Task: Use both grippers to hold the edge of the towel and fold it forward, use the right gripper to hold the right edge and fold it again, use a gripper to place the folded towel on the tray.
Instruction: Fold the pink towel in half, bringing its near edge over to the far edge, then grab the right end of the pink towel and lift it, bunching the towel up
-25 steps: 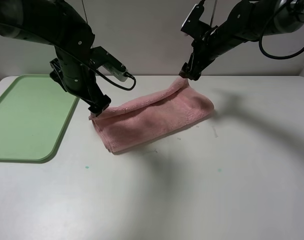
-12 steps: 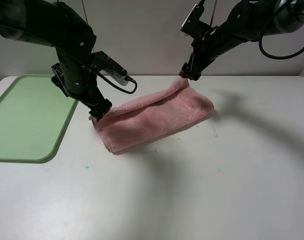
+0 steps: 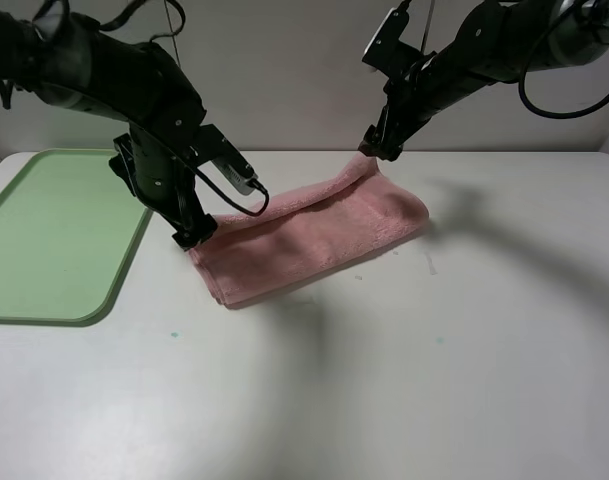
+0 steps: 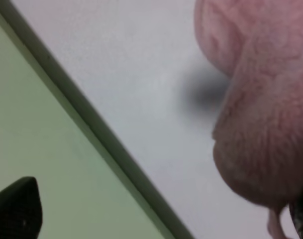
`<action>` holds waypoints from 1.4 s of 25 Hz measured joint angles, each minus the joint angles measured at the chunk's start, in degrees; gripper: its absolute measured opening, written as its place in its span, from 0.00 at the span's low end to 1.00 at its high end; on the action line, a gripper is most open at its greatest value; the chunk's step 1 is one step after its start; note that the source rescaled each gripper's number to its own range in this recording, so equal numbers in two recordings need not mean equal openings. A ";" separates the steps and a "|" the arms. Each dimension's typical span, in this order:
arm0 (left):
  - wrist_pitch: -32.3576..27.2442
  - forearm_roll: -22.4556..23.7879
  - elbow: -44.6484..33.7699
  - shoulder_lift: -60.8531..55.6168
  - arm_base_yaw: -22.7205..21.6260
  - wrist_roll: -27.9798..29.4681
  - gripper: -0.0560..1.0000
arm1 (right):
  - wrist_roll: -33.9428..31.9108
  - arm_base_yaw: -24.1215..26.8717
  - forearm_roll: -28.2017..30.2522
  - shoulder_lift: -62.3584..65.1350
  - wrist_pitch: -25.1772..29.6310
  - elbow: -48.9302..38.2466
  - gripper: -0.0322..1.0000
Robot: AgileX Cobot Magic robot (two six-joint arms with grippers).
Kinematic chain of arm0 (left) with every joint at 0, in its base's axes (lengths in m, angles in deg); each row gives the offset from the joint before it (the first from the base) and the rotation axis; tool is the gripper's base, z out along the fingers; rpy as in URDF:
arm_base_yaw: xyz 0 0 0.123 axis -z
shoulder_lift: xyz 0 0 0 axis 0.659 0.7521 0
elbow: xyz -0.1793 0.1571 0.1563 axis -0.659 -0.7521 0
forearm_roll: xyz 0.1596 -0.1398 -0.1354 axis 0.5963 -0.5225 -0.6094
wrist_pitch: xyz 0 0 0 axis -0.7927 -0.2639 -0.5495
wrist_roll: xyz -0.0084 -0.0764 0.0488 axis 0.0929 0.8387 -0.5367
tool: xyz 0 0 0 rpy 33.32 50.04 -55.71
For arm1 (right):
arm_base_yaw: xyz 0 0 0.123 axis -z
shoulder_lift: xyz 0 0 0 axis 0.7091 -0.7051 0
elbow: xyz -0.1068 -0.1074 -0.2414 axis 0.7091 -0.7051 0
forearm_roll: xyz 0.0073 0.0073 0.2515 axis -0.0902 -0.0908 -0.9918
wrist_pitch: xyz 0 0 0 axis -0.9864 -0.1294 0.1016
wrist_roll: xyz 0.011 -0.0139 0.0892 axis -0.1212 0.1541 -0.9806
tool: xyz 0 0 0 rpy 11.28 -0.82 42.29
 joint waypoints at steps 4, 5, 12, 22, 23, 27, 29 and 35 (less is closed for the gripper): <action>0.23 4.79 0.00 2.18 0.00 3.82 1.00 | -0.05 0.00 0.00 0.00 0.00 0.00 1.00; 0.36 6.33 0.00 2.31 0.00 5.45 1.00 | -0.05 0.00 0.00 0.00 0.00 0.00 1.00; -2.30 22.53 0.00 2.31 0.00 21.56 1.00 | -0.10 0.00 0.00 0.00 -0.05 0.00 1.00; -7.05 24.47 0.00 2.31 0.00 25.93 1.00 | -0.16 0.00 0.00 0.00 -1.76 0.04 1.00; -7.56 24.20 0.00 2.31 0.00 25.66 1.00 | -0.16 0.00 -0.11 0.00 -1.95 0.04 1.00; -7.79 22.00 0.00 1.16 0.00 25.15 1.00 | -0.16 0.00 -0.11 0.00 -2.27 0.04 1.00; -7.79 20.55 0.00 -0.15 0.00 25.11 0.99 | -0.16 0.00 -0.11 0.00 -2.48 0.04 1.00; -6.07 13.08 0.00 -6.92 0.00 22.56 0.97 | -1.44 0.00 -0.38 0.00 -2.53 0.04 1.00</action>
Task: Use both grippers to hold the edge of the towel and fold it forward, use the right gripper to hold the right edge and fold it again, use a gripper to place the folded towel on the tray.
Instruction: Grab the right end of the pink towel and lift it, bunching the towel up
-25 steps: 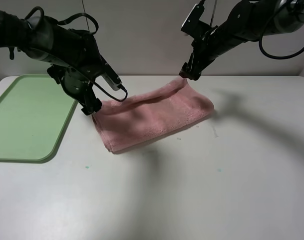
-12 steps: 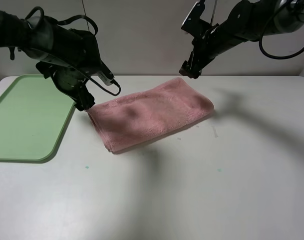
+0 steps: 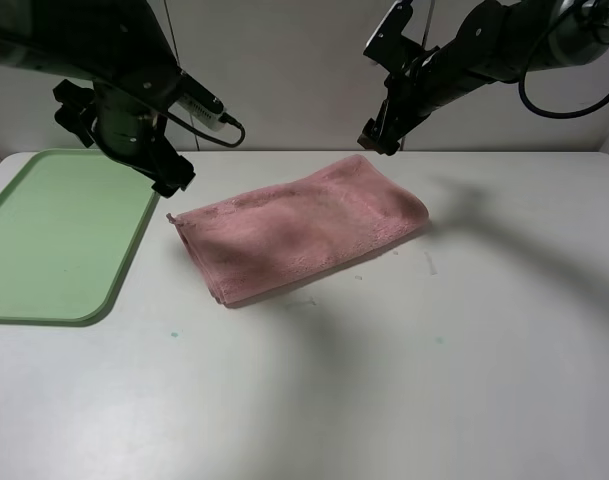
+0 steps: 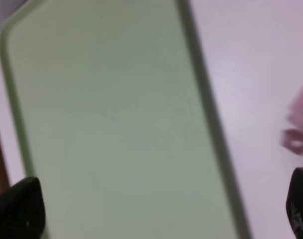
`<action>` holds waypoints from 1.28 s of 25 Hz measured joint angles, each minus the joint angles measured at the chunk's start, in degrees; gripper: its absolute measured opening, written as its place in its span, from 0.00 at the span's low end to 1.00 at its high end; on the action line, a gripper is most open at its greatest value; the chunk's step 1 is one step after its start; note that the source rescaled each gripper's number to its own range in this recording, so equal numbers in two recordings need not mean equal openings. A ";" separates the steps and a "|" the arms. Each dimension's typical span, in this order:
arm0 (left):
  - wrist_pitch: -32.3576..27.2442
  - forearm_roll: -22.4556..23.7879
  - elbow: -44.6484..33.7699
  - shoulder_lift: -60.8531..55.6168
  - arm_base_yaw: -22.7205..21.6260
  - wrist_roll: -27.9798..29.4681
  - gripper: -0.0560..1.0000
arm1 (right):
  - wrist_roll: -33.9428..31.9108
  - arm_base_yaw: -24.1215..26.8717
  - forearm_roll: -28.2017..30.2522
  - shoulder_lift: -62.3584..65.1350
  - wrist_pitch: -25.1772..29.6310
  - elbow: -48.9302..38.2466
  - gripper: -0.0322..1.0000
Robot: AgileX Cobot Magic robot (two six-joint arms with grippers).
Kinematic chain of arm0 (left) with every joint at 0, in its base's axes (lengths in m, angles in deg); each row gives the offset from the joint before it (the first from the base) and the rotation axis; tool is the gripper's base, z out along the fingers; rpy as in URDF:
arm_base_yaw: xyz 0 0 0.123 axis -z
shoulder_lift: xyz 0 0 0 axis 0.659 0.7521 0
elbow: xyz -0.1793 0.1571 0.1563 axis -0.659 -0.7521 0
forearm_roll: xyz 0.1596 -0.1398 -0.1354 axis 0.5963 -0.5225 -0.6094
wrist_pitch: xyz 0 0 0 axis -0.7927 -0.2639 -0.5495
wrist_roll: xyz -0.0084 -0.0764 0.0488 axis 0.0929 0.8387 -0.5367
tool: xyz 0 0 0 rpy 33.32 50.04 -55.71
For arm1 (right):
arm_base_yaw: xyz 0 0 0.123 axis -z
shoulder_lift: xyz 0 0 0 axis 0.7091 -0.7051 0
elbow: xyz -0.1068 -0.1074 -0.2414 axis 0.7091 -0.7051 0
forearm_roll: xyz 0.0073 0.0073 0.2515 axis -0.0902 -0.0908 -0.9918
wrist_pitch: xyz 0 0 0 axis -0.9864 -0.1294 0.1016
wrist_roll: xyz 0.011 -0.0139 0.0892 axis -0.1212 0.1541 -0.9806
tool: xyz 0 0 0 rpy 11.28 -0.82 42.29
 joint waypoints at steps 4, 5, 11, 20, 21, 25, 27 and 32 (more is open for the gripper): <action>0.77 -7.23 0.00 -4.07 0.00 -3.82 0.95 | -0.19 0.00 -0.17 0.00 0.00 0.00 1.00; 0.77 -8.75 0.00 -4.90 0.00 -4.49 0.95 | -0.19 0.00 -0.17 0.00 0.00 0.00 1.00; 0.16 -13.12 -0.79 -10.08 0.23 -5.69 0.92 | -0.29 0.00 -0.19 0.00 -0.07 0.00 1.00; 2.54 -14.03 -12.49 -25.44 3.42 -1.74 0.92 | -0.29 0.00 -0.19 0.00 -0.07 0.00 1.00; 2.81 -14.19 -13.44 -27.55 3.42 -1.36 0.92 | -0.29 0.00 -0.19 0.00 -0.07 0.00 1.00; 2.66 -14.31 -17.68 -36.68 3.42 -0.27 0.91 | -0.29 0.00 -0.19 0.00 -0.12 0.00 1.00; 2.47 -14.46 -19.78 -40.73 3.42 0.47 0.91 | -0.29 0.00 -0.19 0.00 -0.12 0.00 1.00; 1.90 -16.69 -25.30 -53.31 3.42 0.89 0.90 | -0.29 0.00 -0.19 0.00 -0.12 0.00 1.00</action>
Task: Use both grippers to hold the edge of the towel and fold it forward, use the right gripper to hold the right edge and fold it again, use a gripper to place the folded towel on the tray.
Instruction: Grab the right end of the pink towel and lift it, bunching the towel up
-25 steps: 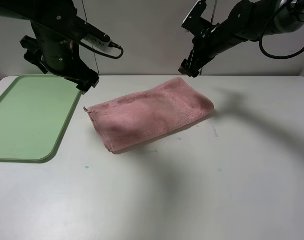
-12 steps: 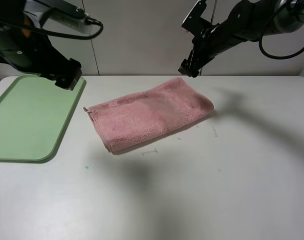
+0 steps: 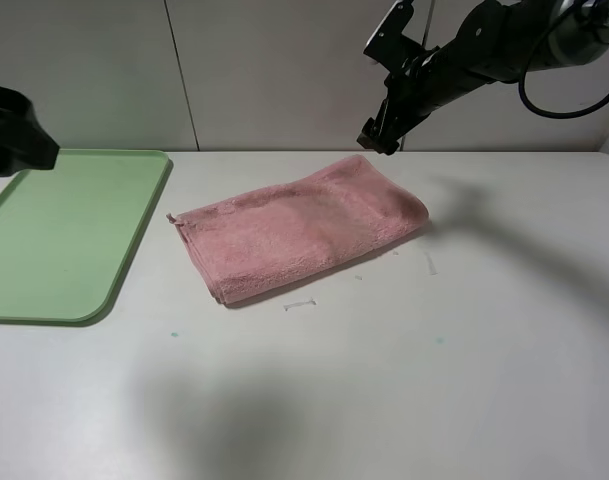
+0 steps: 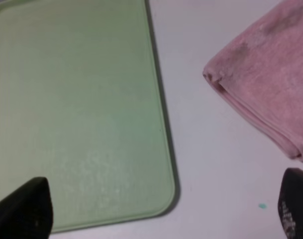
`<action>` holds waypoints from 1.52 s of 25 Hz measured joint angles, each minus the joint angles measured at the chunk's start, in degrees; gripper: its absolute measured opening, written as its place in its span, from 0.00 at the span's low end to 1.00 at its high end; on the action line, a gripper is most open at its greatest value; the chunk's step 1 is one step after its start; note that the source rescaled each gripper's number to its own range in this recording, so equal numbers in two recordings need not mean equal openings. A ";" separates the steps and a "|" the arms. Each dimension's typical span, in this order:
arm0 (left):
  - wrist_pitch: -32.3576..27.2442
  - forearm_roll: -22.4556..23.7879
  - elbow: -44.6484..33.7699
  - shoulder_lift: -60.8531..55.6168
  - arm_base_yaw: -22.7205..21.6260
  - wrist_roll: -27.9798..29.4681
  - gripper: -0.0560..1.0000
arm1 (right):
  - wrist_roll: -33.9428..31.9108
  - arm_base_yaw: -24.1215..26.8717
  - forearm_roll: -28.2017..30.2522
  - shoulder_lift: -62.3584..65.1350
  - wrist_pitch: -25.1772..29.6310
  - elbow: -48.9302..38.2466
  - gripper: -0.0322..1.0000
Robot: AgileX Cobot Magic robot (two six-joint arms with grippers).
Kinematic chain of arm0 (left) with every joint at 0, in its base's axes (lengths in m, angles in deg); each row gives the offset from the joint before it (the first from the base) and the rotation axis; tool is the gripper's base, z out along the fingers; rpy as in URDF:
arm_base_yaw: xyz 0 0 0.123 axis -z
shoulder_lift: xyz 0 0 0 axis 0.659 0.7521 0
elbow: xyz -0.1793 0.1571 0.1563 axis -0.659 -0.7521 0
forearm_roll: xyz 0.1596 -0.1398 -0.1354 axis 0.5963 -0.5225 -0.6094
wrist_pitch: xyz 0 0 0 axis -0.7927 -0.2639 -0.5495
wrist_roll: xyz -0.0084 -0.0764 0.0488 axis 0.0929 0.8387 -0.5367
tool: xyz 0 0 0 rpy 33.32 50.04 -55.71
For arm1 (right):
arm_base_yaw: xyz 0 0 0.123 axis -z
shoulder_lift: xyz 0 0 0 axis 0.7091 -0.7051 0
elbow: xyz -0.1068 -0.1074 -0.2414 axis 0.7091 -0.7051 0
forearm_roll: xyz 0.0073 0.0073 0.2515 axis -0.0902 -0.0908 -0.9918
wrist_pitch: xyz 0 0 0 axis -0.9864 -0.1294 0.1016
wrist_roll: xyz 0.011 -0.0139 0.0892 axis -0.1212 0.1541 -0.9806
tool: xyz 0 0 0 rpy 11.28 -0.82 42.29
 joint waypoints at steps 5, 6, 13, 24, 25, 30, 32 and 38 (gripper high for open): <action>-1.46 -0.69 -4.79 -12.24 0.00 0.00 0.89 | 0.00 0.00 0.00 0.00 -0.11 0.00 1.00; -2.00 -1.14 -5.65 -14.39 0.00 -0.04 0.89 | 0.00 0.00 0.00 0.00 -0.13 0.00 1.00; -6.75 -9.13 -12.96 -29.95 0.00 -5.74 0.89 | 0.00 0.00 0.00 0.00 -0.13 0.00 1.00; -12.93 -16.22 -20.91 -48.17 0.00 -18.75 0.88 | -0.54 0.00 0.00 0.00 0.04 0.00 1.00; -12.93 -17.05 -21.03 -48.95 0.00 -19.96 0.88 | -0.85 0.00 0.00 0.00 0.06 0.00 1.00; -12.88 -22.22 -21.10 -49.93 0.02 -25.37 0.88 | -1.24 0.00 0.00 0.00 0.12 0.00 1.00; -12.88 -22.32 -21.10 -50.06 0.07 -26.16 0.88 | -1.24 0.00 0.00 0.00 0.17 0.00 1.00; -12.88 -22.39 -21.10 -50.06 -1.00 -26.48 0.88 | -1.24 0.00 0.00 0.00 0.17 0.00 1.00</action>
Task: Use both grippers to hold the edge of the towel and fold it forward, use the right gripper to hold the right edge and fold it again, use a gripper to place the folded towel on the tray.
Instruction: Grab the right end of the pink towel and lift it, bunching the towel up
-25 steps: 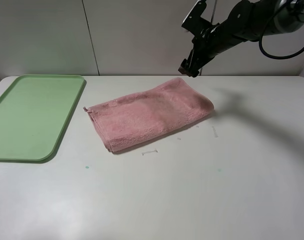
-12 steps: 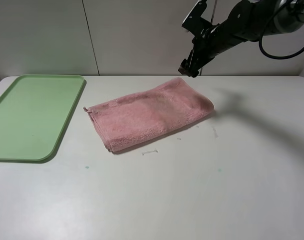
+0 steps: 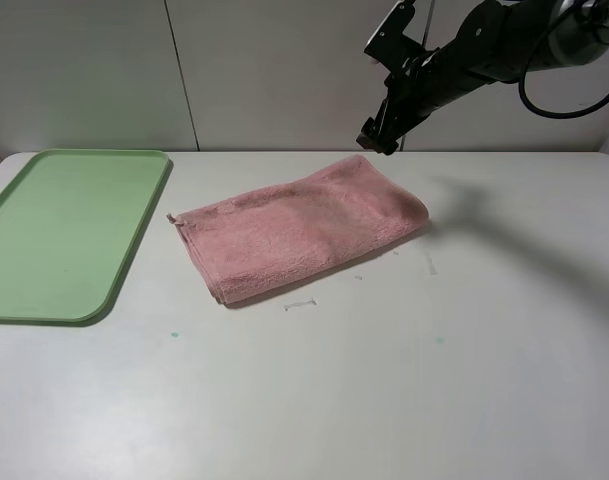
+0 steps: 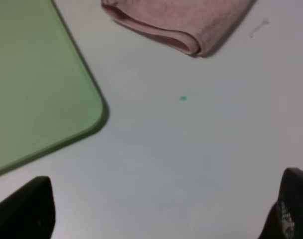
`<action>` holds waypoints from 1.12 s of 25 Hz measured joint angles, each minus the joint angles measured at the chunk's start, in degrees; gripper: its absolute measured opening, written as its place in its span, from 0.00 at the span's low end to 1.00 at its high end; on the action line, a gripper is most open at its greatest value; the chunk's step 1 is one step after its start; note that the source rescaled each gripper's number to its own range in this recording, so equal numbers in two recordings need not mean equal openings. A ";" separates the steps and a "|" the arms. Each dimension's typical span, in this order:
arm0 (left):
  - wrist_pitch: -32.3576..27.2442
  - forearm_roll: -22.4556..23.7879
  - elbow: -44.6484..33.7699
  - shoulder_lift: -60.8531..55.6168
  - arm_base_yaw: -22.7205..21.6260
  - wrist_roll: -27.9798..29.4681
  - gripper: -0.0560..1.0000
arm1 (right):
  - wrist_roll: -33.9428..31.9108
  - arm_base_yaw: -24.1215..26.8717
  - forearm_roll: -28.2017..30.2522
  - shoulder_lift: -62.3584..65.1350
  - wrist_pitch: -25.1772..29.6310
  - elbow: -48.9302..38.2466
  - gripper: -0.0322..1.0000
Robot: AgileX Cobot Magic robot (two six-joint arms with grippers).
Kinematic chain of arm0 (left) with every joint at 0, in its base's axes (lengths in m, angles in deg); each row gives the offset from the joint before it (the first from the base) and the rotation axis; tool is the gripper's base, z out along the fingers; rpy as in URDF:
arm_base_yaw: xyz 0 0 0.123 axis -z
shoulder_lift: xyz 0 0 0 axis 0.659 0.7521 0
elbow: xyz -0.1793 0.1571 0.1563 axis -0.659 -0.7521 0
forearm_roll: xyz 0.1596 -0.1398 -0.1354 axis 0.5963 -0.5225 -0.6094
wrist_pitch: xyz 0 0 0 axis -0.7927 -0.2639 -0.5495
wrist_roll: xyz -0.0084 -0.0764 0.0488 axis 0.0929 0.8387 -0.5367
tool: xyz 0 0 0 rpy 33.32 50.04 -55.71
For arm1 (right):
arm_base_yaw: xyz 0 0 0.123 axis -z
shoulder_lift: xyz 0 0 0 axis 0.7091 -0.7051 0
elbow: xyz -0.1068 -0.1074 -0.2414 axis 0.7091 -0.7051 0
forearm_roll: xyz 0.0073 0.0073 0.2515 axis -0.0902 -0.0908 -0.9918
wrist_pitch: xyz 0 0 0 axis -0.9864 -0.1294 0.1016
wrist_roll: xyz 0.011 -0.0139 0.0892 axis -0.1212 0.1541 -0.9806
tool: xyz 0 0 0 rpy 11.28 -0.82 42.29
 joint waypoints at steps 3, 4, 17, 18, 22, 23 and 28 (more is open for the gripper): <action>0.05 -0.13 0.00 0.00 -3.84 0.00 0.88 | 0.00 0.00 0.00 0.00 0.00 0.00 1.00; 0.05 -0.13 0.00 0.00 -5.44 0.00 0.88 | 0.00 0.00 0.00 0.00 0.00 0.00 1.00; 0.05 -0.18 0.00 0.00 -25.69 0.72 0.88 | -0.08 0.00 0.00 0.00 0.19 0.00 1.00; 0.05 -0.18 0.00 0.00 -26.38 0.90 0.88 | -0.08 0.00 0.00 0.00 0.19 0.00 1.00; 0.05 -0.18 0.00 0.00 -28.62 1.58 0.88 | -0.94 0.00 0.00 0.00 0.39 0.00 1.00; 0.05 -0.18 0.00 0.00 -28.95 1.73 0.88 | -1.32 0.00 0.00 0.00 0.63 0.00 1.00; 0.05 -0.18 0.00 0.00 -29.22 1.97 0.88 | -2.78 0.00 0.00 0.00 2.62 0.00 1.00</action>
